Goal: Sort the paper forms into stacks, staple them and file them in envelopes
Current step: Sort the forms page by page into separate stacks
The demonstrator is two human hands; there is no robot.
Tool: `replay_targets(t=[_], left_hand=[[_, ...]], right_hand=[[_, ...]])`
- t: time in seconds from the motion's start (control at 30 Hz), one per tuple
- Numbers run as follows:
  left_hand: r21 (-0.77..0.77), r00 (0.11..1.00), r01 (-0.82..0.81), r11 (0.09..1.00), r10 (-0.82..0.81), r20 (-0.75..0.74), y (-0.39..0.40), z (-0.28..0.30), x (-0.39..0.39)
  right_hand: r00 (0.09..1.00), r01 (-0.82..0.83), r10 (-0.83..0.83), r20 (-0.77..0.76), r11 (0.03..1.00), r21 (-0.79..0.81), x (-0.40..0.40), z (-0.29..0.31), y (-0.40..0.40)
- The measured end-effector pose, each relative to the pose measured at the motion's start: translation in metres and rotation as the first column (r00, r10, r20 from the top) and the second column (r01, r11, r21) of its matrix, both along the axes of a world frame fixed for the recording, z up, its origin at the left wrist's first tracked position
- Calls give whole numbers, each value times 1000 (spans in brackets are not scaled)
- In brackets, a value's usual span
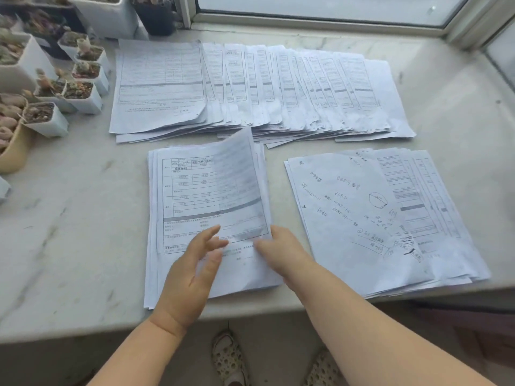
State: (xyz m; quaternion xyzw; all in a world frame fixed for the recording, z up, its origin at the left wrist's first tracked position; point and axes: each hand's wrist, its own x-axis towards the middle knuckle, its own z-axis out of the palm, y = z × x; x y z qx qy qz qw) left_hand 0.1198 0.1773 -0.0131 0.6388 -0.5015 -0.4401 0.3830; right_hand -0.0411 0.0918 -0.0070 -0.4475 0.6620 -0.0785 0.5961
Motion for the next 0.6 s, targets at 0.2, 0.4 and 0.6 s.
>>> replay_targets(t=[0.2,0.4,0.6], left_hand=[[-496,945,89,864,83,315,-30,50,-67],[-139,741,443,885,-275,612,-38,33,-226],[327,427,413,850,-497,755,-52,8,-353]], right_hand=[[812,508,-458,362,860,-52,-96,31,-17],[386,869,-789,478,485,97,-308,50,-42],[413,809,-772,483,555,194,-451,46,-55]])
